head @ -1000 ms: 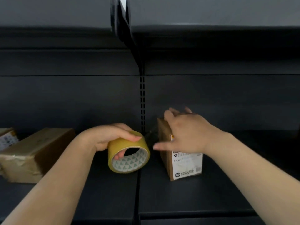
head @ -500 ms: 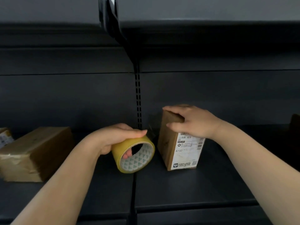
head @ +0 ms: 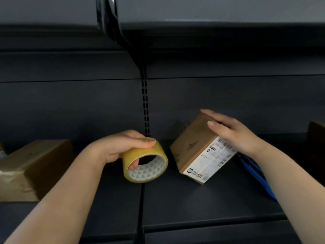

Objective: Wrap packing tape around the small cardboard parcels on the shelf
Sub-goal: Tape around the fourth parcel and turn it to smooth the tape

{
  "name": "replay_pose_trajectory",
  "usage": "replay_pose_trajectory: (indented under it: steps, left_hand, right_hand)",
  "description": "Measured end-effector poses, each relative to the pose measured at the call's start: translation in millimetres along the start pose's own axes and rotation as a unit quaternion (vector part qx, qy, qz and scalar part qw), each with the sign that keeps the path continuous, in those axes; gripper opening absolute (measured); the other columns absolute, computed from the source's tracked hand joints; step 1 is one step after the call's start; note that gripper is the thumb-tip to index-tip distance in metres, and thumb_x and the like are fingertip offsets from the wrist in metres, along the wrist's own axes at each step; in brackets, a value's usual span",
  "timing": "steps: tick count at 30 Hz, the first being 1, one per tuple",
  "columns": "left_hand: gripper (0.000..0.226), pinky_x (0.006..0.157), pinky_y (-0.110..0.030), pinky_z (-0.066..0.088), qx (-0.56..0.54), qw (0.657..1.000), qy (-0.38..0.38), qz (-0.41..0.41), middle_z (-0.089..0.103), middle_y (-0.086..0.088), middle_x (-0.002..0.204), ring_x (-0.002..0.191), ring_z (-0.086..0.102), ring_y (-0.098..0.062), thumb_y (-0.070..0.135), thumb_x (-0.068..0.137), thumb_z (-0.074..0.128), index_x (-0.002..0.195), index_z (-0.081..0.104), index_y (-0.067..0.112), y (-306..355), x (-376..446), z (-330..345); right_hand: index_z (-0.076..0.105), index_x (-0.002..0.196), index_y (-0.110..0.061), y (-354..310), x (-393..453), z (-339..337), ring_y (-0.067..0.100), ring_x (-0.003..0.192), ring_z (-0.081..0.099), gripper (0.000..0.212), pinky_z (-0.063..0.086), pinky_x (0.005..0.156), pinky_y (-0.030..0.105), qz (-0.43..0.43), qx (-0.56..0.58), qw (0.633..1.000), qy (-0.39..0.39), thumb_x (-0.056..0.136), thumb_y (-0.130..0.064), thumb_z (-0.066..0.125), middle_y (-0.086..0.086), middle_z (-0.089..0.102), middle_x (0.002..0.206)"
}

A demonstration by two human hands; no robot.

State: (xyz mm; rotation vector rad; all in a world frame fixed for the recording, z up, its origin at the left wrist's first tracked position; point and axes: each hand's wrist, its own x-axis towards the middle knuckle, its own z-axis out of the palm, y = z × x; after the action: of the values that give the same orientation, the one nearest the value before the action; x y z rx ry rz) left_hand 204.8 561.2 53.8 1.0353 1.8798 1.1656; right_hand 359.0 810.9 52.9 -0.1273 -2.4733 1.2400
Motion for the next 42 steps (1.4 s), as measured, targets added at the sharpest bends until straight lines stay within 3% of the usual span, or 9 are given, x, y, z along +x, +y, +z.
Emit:
replay_pose_trajectory:
  steps: [5, 16, 20, 23, 27, 30, 32, 35, 42]
  left_hand:
    - [0.043, 0.042, -0.018, 0.046, -0.115, 0.988, -0.046, 0.097, 0.055, -0.006, 0.033, 0.029, 0.052, -0.013, 0.055, 0.052, 0.082, 0.056, 0.068, 0.014, -6.0, -2.6, -13.2]
    - [0.071, 0.053, -0.028, 0.049, 0.029, 0.997, 0.003, -0.073, 0.055, -0.004, 0.041, 0.032, 0.053, -0.014, 0.056, 0.029, 0.087, 0.077, 0.063, 0.010, -10.4, -0.8, -14.3]
    - [0.071, 0.042, -0.023, 0.048, 0.039, 0.995, -0.011, -0.090, 0.055, -0.005, 0.039, 0.031, 0.053, -0.014, 0.060, 0.024, 0.086, 0.069, 0.064, 0.009, -8.5, 0.8, -17.0]
    - [0.074, 0.040, -0.022, 0.048, 0.047, 0.994, -0.009, -0.102, 0.055, -0.006, 0.040, 0.032, 0.054, -0.014, 0.057, 0.025, 0.087, 0.075, 0.064, 0.008, -6.3, -1.2, -16.8]
    - [0.051, 0.042, -0.023, 0.048, 0.067, 0.991, -0.015, -0.118, 0.064, -0.010, 0.058, 0.046, 0.059, -0.014, 0.036, 0.054, 0.077, 0.094, 0.062, 0.009, -3.0, -1.4, -13.0]
    - [0.054, 0.050, -0.027, 0.050, 0.068, 0.992, 0.020, -0.101, 0.063, -0.014, 0.099, 0.062, 0.061, -0.021, 0.020, 0.057, 0.070, 0.108, 0.053, 0.016, -1.1, 4.7, -9.4]
    - [0.058, 0.052, -0.026, 0.051, 0.079, 0.993, 0.025, -0.084, 0.057, -0.009, 0.115, 0.062, 0.061, -0.020, 0.015, 0.057, 0.068, 0.112, 0.050, 0.017, 1.1, 7.6, -4.4]
    - [0.057, 0.048, -0.023, 0.050, 0.059, 0.995, -0.010, -0.075, 0.058, -0.004, 0.122, 0.068, 0.064, -0.015, 0.011, 0.064, 0.065, 0.118, 0.051, 0.016, 0.6, 7.1, -3.0]
    - [0.063, 0.069, -0.031, 0.054, 0.152, 0.977, -0.007, -0.147, 0.064, 0.002, 0.117, 0.105, 0.060, -0.020, 0.039, 0.055, 0.076, 0.114, 0.058, 0.026, 3.0, -0.8, -15.2]
  right_hand:
    - [0.048, 0.126, -0.053, 25.8, -14.7, 14.2, 0.013, 0.097, 0.066, 0.063, 0.045, 0.095, 0.037, 0.015, 0.140, 0.989, 0.031, 0.064, -0.067, 0.050, -0.002, 0.071, 0.104]
    - [0.051, 0.122, -0.054, 49.7, -29.0, 34.4, 0.008, 0.112, 0.059, 0.056, 0.041, 0.102, 0.036, 0.060, 0.173, 0.982, 0.038, 0.066, -0.059, 0.055, -0.010, 0.063, 0.122]
    - [0.047, 0.124, -0.055, 44.6, -29.4, 28.2, 0.000, 0.126, 0.043, 0.040, 0.029, 0.109, 0.027, 0.065, 0.069, 0.995, 0.005, 0.085, -0.051, 0.054, -0.025, 0.048, 0.133]
    - [0.033, 0.126, -0.056, 31.8, -25.3, 16.1, -0.001, 0.140, 0.012, 0.039, 0.001, 0.118, 0.041, 0.046, -0.087, 0.995, -0.023, 0.092, -0.041, 0.045, -0.024, 0.022, 0.147]
    - [0.019, 0.145, -0.037, 0.9, -15.3, 15.1, -0.006, 0.138, -0.005, 0.055, -0.018, 0.111, 0.043, -0.003, -0.341, 0.936, -0.082, 0.098, -0.013, 0.036, -0.018, 0.006, 0.155]
    - [0.023, 0.147, -0.027, -27.4, -14.1, 42.4, 0.000, 0.142, 0.004, 0.053, -0.013, 0.114, 0.035, -0.049, -0.344, 0.933, -0.092, 0.097, -0.014, 0.034, -0.012, 0.014, 0.156]
    - [0.019, 0.148, -0.030, -36.9, -14.6, 60.9, 0.002, 0.143, 0.005, 0.055, -0.004, 0.117, 0.034, -0.048, -0.342, 0.930, -0.124, 0.096, -0.044, 0.031, -0.012, 0.013, 0.156]
    - [0.012, 0.147, -0.040, -30.3, -14.2, 76.1, 0.008, 0.144, 0.004, 0.105, 0.003, 0.117, 0.042, -0.043, -0.431, 0.890, -0.139, 0.055, -0.091, 0.014, -0.013, 0.007, 0.157]
    - [0.069, 0.110, -0.032, -8.2, -6.1, 97.1, 0.014, 0.111, 0.062, 0.073, 0.049, 0.093, 0.047, -0.102, -0.405, 0.907, 0.056, 0.066, -0.080, 0.036, -0.006, 0.067, 0.117]
